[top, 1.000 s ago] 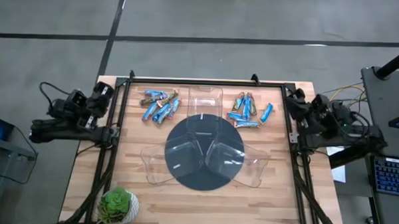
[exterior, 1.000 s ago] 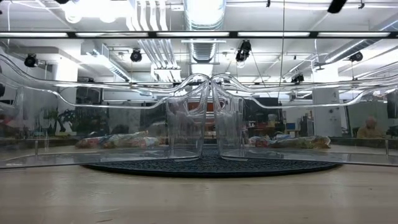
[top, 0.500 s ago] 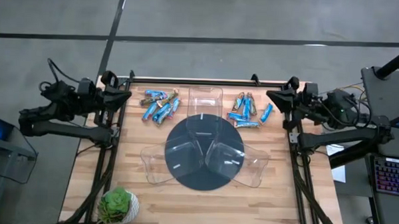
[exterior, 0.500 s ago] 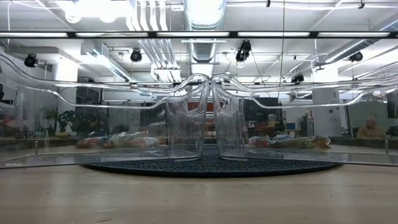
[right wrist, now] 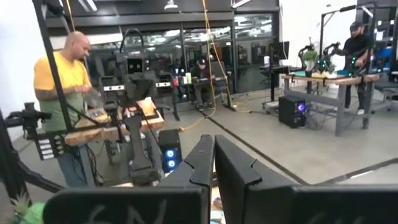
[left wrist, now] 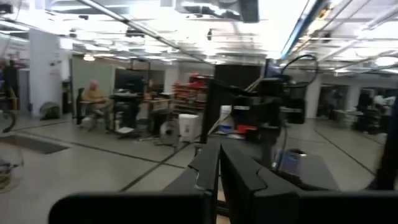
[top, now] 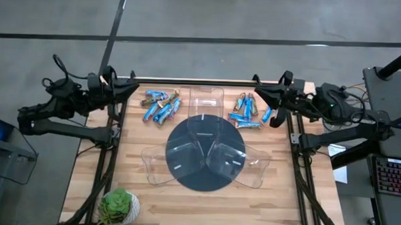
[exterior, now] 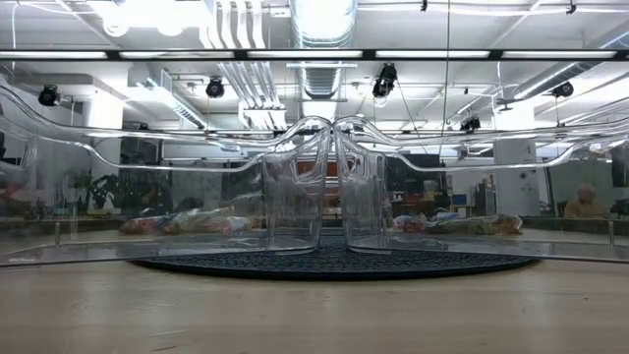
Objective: Pick and place Granola Bars by type
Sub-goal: Put the right blue granola bar into the top transparent bin
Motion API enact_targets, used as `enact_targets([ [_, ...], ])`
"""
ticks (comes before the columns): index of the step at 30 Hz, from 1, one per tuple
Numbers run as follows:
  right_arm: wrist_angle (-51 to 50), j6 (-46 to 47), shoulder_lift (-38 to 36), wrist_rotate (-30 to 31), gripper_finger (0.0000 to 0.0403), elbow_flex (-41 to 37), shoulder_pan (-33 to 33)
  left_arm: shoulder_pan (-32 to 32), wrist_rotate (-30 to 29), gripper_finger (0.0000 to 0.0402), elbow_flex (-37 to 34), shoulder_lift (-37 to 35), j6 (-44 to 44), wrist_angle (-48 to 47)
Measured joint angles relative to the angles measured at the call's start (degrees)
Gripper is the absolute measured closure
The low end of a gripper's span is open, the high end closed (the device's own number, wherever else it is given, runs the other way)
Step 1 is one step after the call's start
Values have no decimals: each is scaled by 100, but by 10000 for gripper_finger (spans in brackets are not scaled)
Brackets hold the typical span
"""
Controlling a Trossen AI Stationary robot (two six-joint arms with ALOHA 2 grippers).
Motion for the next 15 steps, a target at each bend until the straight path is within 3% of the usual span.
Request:
enact_targets([
  [15, -46, 963, 652, 147, 394, 79, -495, 248, -184, 401, -66, 188, 133, -9],
])
